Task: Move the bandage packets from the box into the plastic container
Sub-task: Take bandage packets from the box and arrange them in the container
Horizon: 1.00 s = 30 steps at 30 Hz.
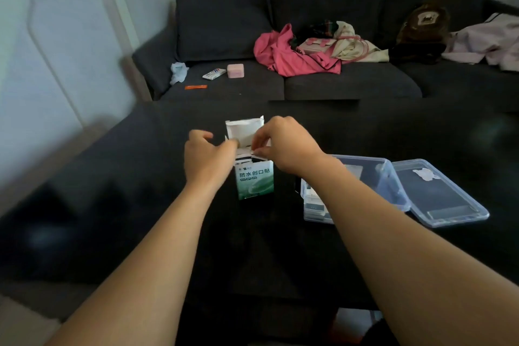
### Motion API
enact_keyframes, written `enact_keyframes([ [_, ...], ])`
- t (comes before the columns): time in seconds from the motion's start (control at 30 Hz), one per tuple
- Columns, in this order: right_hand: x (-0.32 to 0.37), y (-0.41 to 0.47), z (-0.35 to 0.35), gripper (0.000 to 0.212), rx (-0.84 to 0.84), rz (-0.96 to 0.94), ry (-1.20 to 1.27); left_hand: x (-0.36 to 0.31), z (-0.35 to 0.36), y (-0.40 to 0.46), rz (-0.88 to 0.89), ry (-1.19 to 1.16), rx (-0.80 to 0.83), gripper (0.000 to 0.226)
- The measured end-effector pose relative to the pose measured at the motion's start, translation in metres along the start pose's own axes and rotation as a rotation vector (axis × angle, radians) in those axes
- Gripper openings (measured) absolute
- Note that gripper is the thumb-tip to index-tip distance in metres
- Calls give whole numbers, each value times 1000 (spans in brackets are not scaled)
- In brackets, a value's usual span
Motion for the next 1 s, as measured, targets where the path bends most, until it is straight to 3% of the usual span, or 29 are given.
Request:
enact_keyframes([
  [0.1,4,10,6,6,12,27,-115,11,4,3,-38,128,205,51],
  [0.2,7,17,9,9,48,41,-147,15,5,5,-20,166,271,26],
  [0.3,10,23,13,13,104,44,-128,18,7,8,-45,140,324,17],
  [0.43,12,25,17,29,141,44,-105,19,10,9,-50,130,334,16],
  [0.6,15,21,18,17,141,23,-103,21,12,8,-93,42,306,15],
  [0.77,16,22,22,29,135,25,-156,21,15,7,-123,9,284,6],
  [1.0,12,21,23,27,87,20,-198,25,20,9,-136,-15,272,11],
])
Point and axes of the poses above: each hand's wrist, its own y-axis towards the middle knuckle, its own z-axis out of the palm, x = y × z, the point moved 2 cm from there along y, towards the middle knuckle, and after that the axes turned 3 degrees about -y, right-handed, at the moved point
